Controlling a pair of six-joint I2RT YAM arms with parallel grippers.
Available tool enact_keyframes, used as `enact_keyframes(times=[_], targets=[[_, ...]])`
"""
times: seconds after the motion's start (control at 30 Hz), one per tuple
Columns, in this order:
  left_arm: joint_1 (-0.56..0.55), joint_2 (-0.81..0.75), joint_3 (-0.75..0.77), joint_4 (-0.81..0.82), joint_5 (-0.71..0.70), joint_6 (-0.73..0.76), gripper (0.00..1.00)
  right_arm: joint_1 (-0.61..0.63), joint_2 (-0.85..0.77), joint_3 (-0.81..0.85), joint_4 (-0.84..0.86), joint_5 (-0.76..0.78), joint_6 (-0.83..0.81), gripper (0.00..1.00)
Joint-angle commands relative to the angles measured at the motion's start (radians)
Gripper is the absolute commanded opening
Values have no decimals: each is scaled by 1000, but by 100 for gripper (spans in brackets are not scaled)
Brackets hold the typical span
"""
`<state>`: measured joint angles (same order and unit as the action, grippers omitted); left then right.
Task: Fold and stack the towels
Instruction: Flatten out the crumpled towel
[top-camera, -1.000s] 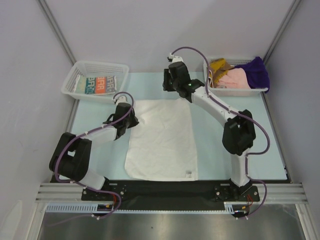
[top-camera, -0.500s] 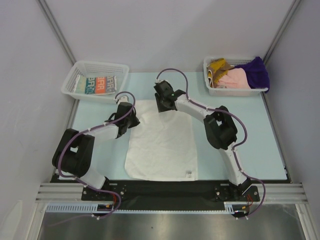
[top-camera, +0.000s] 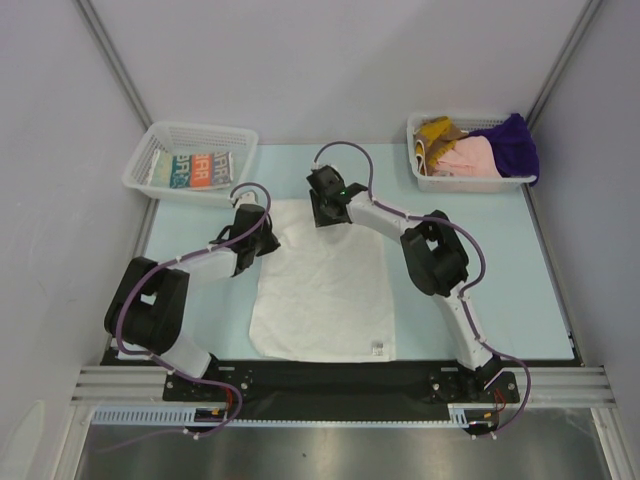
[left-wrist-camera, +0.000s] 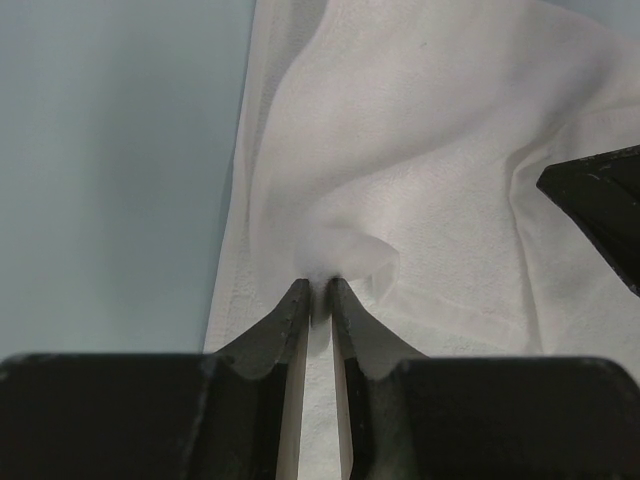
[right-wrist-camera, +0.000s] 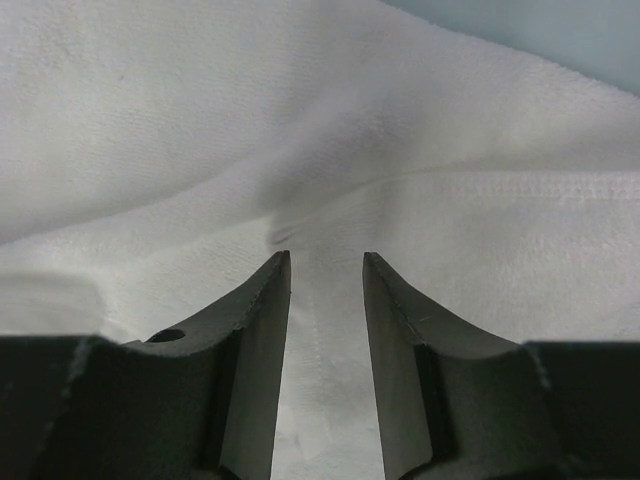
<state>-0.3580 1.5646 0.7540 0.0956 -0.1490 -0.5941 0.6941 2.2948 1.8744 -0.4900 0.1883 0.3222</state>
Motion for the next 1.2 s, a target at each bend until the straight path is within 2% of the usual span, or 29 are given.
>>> enact_keyframes(times=[0.0,0.53,0.7,1.0,1.17], targets=[[-6,3,34,36,12,4,19,10,-14,32,53,28,26,41],[-4,23,41,39,23,8,19,16,28,74,61,39,41,40],[-4,28,42,38,22,11,19,19,43,85,47,42,44,35],[-4,35,50,36,26,11,19,16,69,97,36,42,48,34],[-2,35,54,33,26,11,19,10,52,86,41,57,49,17]])
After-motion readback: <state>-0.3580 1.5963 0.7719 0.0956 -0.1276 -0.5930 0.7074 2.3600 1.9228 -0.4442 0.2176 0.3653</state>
